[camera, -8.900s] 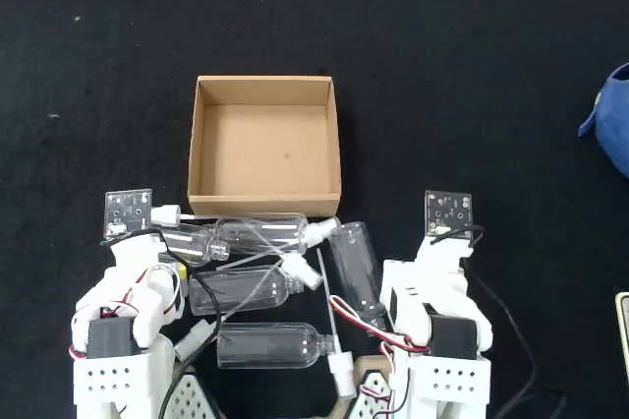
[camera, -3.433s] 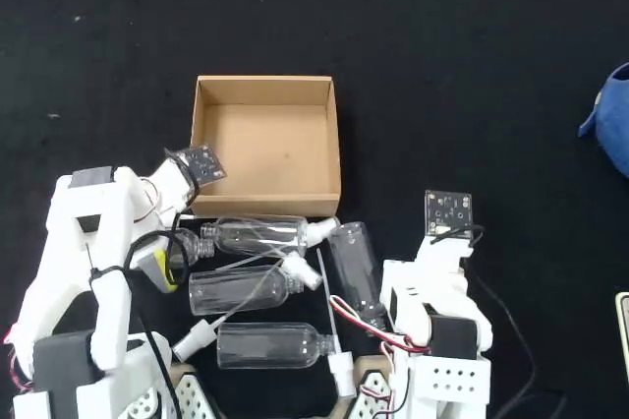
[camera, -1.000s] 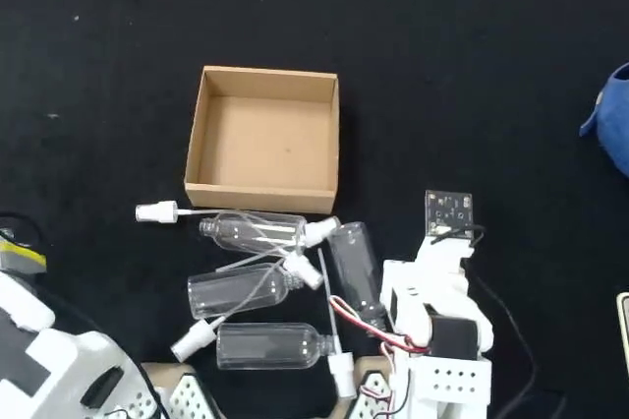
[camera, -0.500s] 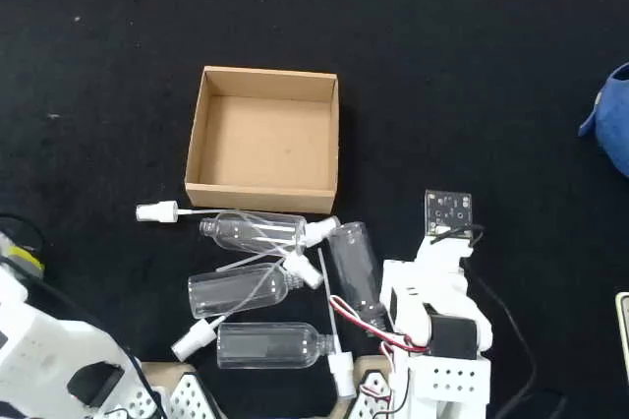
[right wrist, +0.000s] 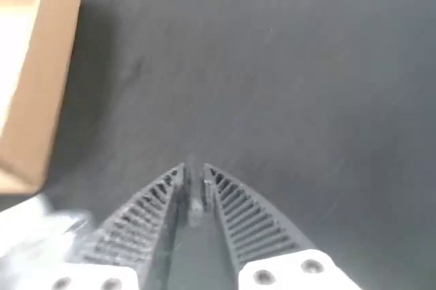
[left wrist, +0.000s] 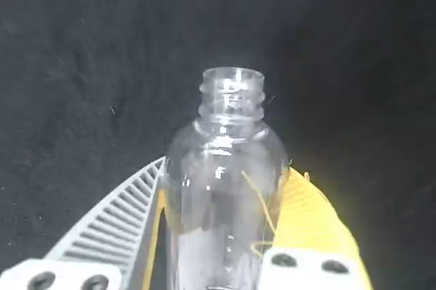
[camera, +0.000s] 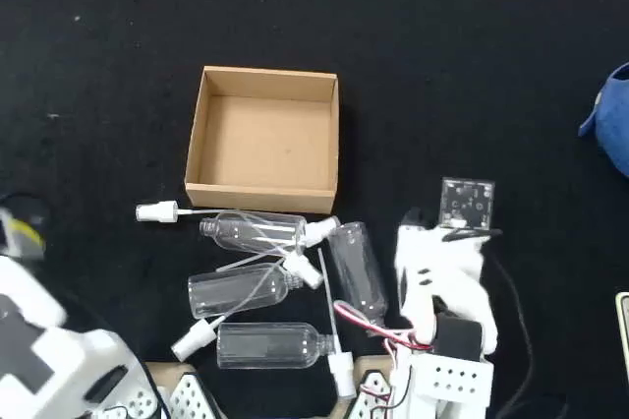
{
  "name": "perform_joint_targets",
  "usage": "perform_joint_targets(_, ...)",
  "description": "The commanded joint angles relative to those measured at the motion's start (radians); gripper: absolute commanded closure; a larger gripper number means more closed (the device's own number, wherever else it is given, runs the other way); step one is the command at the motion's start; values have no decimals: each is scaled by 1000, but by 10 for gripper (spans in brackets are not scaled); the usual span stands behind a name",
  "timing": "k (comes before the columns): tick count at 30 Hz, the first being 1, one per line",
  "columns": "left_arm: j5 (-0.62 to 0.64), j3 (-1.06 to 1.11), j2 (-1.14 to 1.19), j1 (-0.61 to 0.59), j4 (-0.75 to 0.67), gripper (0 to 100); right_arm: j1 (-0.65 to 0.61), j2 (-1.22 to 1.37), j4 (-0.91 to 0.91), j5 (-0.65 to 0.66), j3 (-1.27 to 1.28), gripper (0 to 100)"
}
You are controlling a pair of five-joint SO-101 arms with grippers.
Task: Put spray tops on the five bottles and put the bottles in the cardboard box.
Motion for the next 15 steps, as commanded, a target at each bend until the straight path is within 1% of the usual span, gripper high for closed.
perform_joint_targets(1,265,-30,-204,143,11,966,15,-96,-123,227,-30,985)
perform_joint_targets(4,365,-13,-249,219,-49,967,-8,-94,-58,213,-119,986)
perform_joint_targets(7,473,-8,-256,263,-121,968,-12,-93,28,213,-246,986)
perform_joint_targets(10,591,-8,-247,315,-164,968,-14,-90,68,213,-352,986)
perform_joint_targets(13,660,-7,-221,352,-195,968,-68,-36,100,213,-444,986)
perform_joint_targets(15,687,-7,-198,355,-215,968,-117,38,104,213,-499,986)
